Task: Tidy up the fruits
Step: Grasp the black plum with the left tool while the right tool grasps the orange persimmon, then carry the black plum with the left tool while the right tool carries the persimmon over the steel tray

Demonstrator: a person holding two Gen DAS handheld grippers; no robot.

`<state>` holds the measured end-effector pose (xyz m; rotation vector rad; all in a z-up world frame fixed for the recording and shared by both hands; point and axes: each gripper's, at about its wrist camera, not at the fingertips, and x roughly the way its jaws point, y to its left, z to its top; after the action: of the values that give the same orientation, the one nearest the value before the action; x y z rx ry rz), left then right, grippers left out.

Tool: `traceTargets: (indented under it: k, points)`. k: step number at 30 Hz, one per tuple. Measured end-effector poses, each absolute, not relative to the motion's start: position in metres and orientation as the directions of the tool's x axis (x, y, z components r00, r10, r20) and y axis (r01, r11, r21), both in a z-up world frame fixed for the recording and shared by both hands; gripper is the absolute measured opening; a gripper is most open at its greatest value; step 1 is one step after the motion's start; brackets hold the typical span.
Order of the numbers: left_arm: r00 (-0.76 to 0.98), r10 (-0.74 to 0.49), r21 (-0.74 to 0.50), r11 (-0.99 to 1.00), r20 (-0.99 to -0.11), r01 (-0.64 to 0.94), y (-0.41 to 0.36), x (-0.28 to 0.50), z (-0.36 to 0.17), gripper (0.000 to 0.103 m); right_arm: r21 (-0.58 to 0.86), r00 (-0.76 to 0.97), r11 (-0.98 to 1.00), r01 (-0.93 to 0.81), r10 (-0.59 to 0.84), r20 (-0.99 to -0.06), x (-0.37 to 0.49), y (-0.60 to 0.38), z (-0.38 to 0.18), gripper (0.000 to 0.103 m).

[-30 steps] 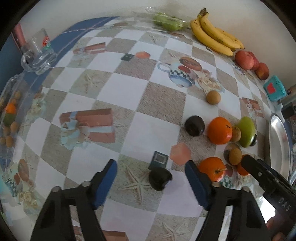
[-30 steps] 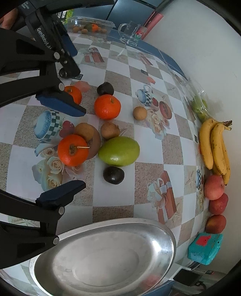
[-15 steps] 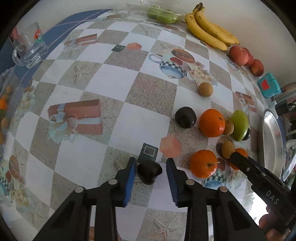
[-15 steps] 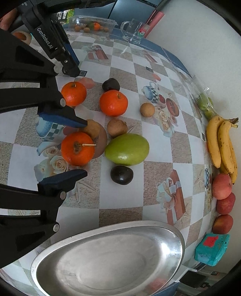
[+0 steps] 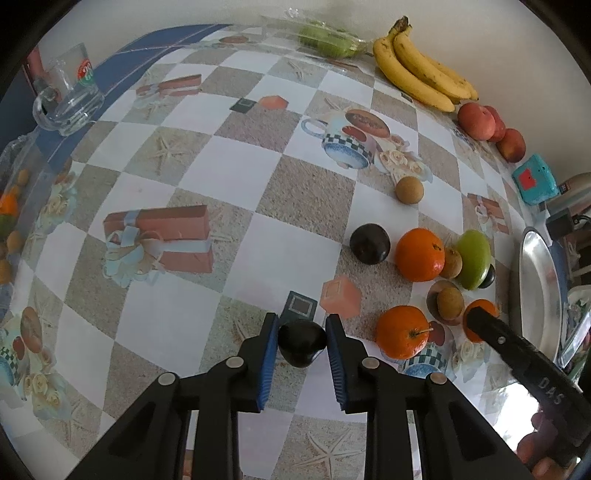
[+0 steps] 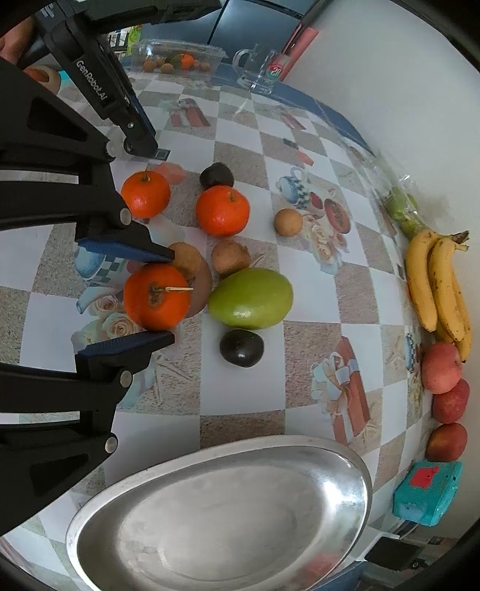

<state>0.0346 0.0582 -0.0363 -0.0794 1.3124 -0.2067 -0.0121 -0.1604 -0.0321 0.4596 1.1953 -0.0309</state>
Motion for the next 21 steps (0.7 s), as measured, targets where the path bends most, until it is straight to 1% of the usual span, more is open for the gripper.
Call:
traceTargets:
  k: [7,21]
  points:
    - [0.282,-0.183,-0.144,0.977,-0.942,0.155,0.043,0.049,-0.008,0.028,0.321,0.422,0.907,0.275,0.186,-0.887,-0.008,-0.166,-0.012,0.039]
    - [0.346,-0.222,-0.175,0.971,-0.912,0.16,-0.01,0.095,0.028,0.028,0.278,0.461,0.916,0.29,0.122,-0.879,0.017,-0.181,0.012,0.039]
